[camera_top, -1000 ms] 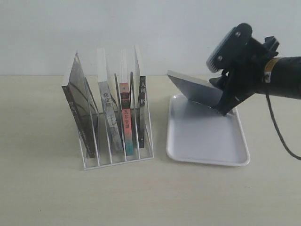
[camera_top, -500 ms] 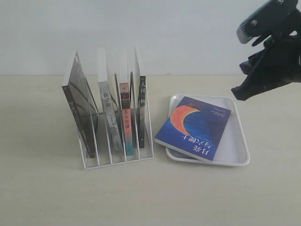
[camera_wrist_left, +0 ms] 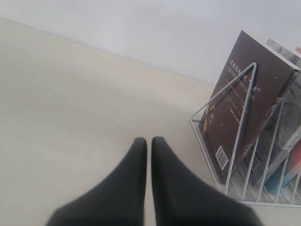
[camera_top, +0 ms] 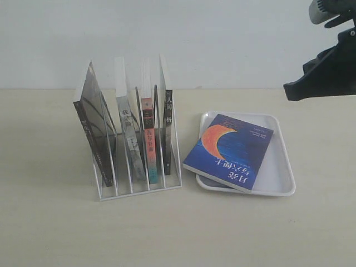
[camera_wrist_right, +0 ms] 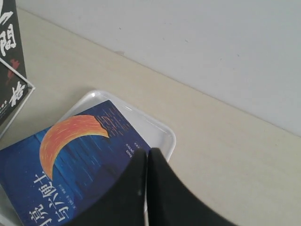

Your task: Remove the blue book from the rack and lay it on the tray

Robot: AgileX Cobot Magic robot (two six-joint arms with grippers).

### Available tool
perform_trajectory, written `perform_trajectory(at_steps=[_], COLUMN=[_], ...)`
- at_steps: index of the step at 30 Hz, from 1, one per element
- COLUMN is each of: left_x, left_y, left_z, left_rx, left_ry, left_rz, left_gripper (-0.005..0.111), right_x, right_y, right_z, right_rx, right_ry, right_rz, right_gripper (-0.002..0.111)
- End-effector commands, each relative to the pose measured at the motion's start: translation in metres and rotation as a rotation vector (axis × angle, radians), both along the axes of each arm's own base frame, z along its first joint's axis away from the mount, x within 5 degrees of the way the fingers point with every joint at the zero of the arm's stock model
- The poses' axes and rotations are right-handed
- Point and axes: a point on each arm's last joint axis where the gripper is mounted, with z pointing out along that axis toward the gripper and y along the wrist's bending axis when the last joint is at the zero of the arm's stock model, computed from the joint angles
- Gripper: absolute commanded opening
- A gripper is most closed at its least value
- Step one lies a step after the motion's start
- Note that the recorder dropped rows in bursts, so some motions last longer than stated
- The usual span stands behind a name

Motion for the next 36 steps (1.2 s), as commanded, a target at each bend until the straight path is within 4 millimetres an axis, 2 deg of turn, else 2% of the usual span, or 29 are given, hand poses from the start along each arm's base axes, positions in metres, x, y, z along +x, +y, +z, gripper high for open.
perform_trajectory(at_steps=[1,10,13,18,23,28,32,36], left_x=[0.0,0.0,0.0,0.0,0.0,0.0,0.0,0.0], left_y=[0.0,0.0,0.0,0.0,0.0,0.0,0.0,0.0], left_z=[0.0,0.0,0.0,0.0,0.0,0.0,0.0,0.0], left_rx=[0.003,0.003,0.003,0.003,0.003,0.003,0.003,0.003], left_ry=[-0.012,-0.012,-0.012,-0.012,-0.012,-0.012,-0.012,-0.012], left_rz=[-0.001,-0.001,-0.001,-0.001,-0.001,-0.001,-0.001,-0.001], left_gripper=[0.004,0.004,0.004,0.004,0.004,0.004,0.004,0.004], right_x=[0.0,0.0,-0.005,-0.038,-0.088,-0.137,-0.163,-0.18], right_y=[-0.002,-0.002,-0.003,-0.027,-0.06,-0.074,-0.076,-0.078], right_z=[0.004,0.004,0.01,0.025,0.026,0.002,-0.023,-0.05], right_rx=[0.013,0.019,0.05,0.206,0.321,0.333,0.346,0.348], right_ry=[-0.016,-0.014,-0.027,-0.102,-0.23,-0.314,-0.355,-0.385], right_rz=[-0.008,-0.011,-0.025,-0.121,-0.243,-0.291,-0.285,-0.28], right_gripper=[0.0,0.0,0.0,0.0,0.0,0.0,0.0,0.0])
